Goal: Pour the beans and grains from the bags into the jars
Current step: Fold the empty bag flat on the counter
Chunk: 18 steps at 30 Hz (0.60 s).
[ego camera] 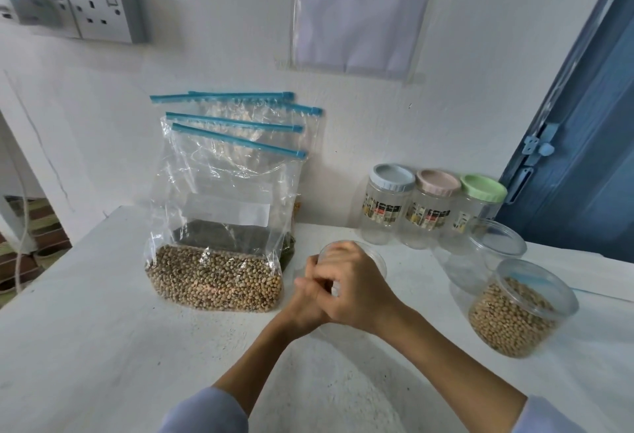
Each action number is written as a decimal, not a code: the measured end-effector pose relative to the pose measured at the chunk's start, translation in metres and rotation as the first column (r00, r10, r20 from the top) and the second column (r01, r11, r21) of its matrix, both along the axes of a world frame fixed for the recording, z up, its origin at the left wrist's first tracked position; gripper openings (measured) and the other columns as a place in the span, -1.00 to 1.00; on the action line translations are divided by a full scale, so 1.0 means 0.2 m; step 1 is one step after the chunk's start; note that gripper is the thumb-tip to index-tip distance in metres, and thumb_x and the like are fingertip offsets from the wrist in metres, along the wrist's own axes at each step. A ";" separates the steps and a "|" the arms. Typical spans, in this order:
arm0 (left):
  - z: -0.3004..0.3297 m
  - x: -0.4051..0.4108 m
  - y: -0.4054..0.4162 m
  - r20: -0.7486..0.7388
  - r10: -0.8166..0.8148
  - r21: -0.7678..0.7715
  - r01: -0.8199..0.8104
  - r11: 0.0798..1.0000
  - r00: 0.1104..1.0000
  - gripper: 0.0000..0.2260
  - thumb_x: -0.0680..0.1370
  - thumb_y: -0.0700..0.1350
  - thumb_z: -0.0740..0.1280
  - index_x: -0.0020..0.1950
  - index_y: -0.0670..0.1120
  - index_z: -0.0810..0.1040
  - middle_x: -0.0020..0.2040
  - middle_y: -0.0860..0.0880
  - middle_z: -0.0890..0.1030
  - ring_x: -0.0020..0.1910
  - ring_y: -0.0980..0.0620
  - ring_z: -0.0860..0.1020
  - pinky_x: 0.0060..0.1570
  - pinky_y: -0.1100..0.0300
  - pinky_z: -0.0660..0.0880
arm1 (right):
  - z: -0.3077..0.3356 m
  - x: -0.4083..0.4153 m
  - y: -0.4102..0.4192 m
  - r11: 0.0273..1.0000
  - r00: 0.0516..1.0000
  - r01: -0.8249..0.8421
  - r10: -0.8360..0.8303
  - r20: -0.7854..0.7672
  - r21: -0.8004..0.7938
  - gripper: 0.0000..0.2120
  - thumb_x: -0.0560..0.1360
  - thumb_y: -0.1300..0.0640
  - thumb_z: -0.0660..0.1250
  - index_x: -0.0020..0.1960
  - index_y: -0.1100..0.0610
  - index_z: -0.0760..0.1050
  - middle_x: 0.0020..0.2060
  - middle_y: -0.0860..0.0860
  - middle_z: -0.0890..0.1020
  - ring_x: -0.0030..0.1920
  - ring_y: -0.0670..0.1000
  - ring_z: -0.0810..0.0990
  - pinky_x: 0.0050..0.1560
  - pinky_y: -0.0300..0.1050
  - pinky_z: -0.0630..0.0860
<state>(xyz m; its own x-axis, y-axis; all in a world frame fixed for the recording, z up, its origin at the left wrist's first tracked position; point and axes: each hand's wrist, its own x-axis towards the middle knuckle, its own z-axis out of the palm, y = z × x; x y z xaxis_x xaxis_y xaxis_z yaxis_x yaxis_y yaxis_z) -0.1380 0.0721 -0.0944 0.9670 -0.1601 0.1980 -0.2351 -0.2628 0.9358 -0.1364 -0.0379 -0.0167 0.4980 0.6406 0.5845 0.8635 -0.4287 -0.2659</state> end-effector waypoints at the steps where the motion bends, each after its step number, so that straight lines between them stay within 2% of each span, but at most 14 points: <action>1: -0.01 0.01 0.00 -0.029 0.003 0.009 -0.003 1.000 1.000 -0.17 0.28 0.22 0.46 0.33 -0.27 0.28 0.23 -0.16 0.40 0.24 -0.03 0.45 0.19 0.10 0.52 | 0.03 0.01 0.00 0.998 0.998 0.060 -0.060 0.029 0.007 -0.61 0.47 -0.13 0.19 -0.32 0.14 0.54 -0.40 -0.03 0.57 -0.33 -0.09 0.45 0.09 0.09 0.49; 2: -0.02 0.03 0.00 -0.059 -0.005 0.009 0.005 1.000 0.998 -0.18 0.28 0.13 0.53 0.37 -0.19 0.24 0.27 -0.09 0.40 0.28 0.01 0.44 0.22 0.10 0.50 | 0.05 0.03 0.00 0.990 0.991 0.134 -0.133 0.019 -0.052 -0.59 0.45 -0.20 0.15 -0.21 0.11 0.56 -0.25 -0.04 0.59 -0.20 -0.07 0.49 0.12 0.13 0.45; 3: -0.04 0.04 0.00 -0.085 -0.001 -0.005 0.000 1.000 0.996 -0.18 0.28 0.02 0.59 0.37 -0.12 0.21 0.28 0.03 0.39 0.29 0.09 0.41 0.24 0.23 0.46 | 0.07 0.05 -0.02 0.955 0.974 0.220 -0.227 -0.018 -0.199 -0.50 0.42 -0.30 0.10 -0.04 0.08 0.56 -0.04 -0.03 0.58 0.00 -0.02 0.49 0.21 0.16 0.37; 4: -0.04 0.04 0.00 -0.100 0.005 -0.027 -0.008 1.000 0.995 -0.19 0.28 -0.09 0.61 0.34 -0.03 0.16 0.26 0.16 0.35 0.28 0.21 0.38 0.19 0.42 0.40 | 0.08 0.08 -0.04 0.884 0.947 0.276 -0.318 -0.052 -0.378 -0.39 0.40 -0.38 0.09 0.18 0.03 0.50 0.20 -0.01 0.48 0.22 0.05 0.41 0.32 0.21 0.25; 5: -0.05 0.04 0.00 -0.109 0.019 -0.051 -0.025 0.998 0.994 -0.19 0.29 -0.18 0.60 0.28 0.05 0.09 0.22 0.25 0.30 0.24 0.30 0.34 0.09 0.58 0.34 | 0.09 0.11 -0.06 0.798 0.919 0.290 -0.386 -0.080 -0.528 -0.31 0.40 -0.44 0.11 0.37 -0.03 0.34 0.39 0.01 0.30 0.39 0.12 0.25 0.39 0.26 0.12; 6: -0.06 0.05 0.00 -0.111 0.035 -0.063 -0.042 0.997 0.993 -0.17 0.29 -0.22 0.59 0.24 0.11 0.04 0.21 0.25 0.28 0.22 0.31 0.32 0.02 0.64 0.30 | 0.09 0.14 -0.07 0.737 0.896 0.263 -0.426 -0.126 -0.622 -0.24 0.40 -0.45 0.15 0.48 -0.09 0.18 0.47 0.01 0.15 0.46 0.16 0.12 0.41 0.30 0.05; 7: -0.08 0.05 0.00 -0.112 0.039 -0.077 -0.048 0.996 0.993 -0.16 0.27 -0.22 0.60 0.21 0.18 0.04 0.24 0.19 0.31 0.25 0.26 0.33 0.00 0.64 0.30 | 0.09 0.15 -0.08 0.726 0.879 0.221 -0.437 -0.189 -0.652 -0.20 0.39 -0.44 0.20 0.51 -0.12 0.08 0.49 0.00 0.09 0.47 0.17 0.08 0.40 0.30 0.07; 8: -0.08 0.05 0.00 -0.112 0.039 -0.090 -0.050 0.995 0.993 -0.16 0.25 -0.19 0.61 0.20 0.21 0.08 0.29 0.11 0.35 0.29 0.19 0.34 0.04 0.60 0.33 | 0.08 0.16 -0.08 0.755 0.866 0.190 -0.430 -0.255 -0.628 -0.17 0.37 -0.41 0.27 0.51 -0.13 0.06 0.47 0.00 0.12 0.46 0.16 0.12 0.38 0.26 0.16; 10: -0.09 0.05 0.01 -0.119 0.042 -0.116 -0.056 0.992 0.992 -0.11 0.18 -0.08 0.63 0.25 0.26 0.10 0.32 0.01 0.39 0.33 0.09 0.38 0.11 0.47 0.40 | 0.08 0.17 -0.08 0.827 0.863 0.180 -0.393 -0.318 -0.532 -0.15 0.32 -0.31 0.43 0.48 -0.11 0.15 0.39 -0.03 0.24 0.39 0.08 0.23 0.32 0.13 0.32; 11: -0.09 0.05 0.01 -0.115 0.033 -0.110 -0.046 0.993 0.993 -0.09 0.16 -0.04 0.64 0.29 0.22 0.12 0.31 0.01 0.40 0.32 0.07 0.40 0.13 0.43 0.41 | 0.08 0.17 -0.08 0.851 0.874 0.185 -0.371 -0.314 -0.492 -0.18 0.30 -0.24 0.47 0.46 -0.11 0.21 0.35 -0.05 0.29 0.36 0.05 0.26 0.30 0.10 0.35; 14: -0.09 0.05 0.01 -0.102 0.010 -0.104 -0.020 0.994 0.995 -0.04 0.10 0.02 0.63 0.36 0.06 0.17 0.27 0.05 0.39 0.27 0.09 0.43 0.13 0.40 0.43 | 0.12 0.19 -0.11 0.943 0.910 0.171 -0.261 -0.322 -0.284 -0.24 0.23 -0.23 0.44 0.38 -0.09 0.34 0.25 -0.06 0.36 0.28 -0.02 0.33 0.26 -0.03 0.37; 16: -0.09 0.05 0.01 -0.090 0.014 -0.094 -0.023 0.995 0.996 -0.01 0.07 0.07 0.62 0.36 -0.01 0.17 0.27 0.05 0.39 0.30 0.12 0.41 0.16 0.42 0.40 | 0.17 0.20 -0.15 0.983 0.856 0.174 -0.127 -0.502 0.049 -0.24 0.14 -0.28 0.37 0.31 -0.09 0.41 0.22 -0.08 0.43 0.20 -0.08 0.42 0.14 -0.21 0.39; 17: -0.09 0.05 0.01 -0.095 0.020 -0.087 -0.029 0.996 0.995 -0.01 0.07 0.08 0.62 0.37 0.00 0.16 0.28 0.06 0.39 0.30 0.13 0.39 0.15 0.45 0.39 | 0.18 0.21 -0.19 0.937 0.781 0.210 0.012 -0.625 0.280 -0.27 0.11 -0.26 0.39 0.27 -0.10 0.45 0.20 -0.08 0.49 0.15 -0.08 0.48 0.06 -0.23 0.41; 18: -0.09 0.05 0.01 -0.102 0.025 -0.080 -0.033 0.996 0.995 -0.01 0.07 0.10 0.61 0.37 0.01 0.15 0.28 0.06 0.39 0.31 0.14 0.39 0.14 0.47 0.38 | 0.18 0.23 -0.24 0.822 0.665 0.270 0.217 -0.715 0.501 -0.30 0.08 -0.21 0.44 0.22 -0.11 0.49 0.16 -0.07 0.54 0.11 -0.06 0.53 0.00 -0.17 0.44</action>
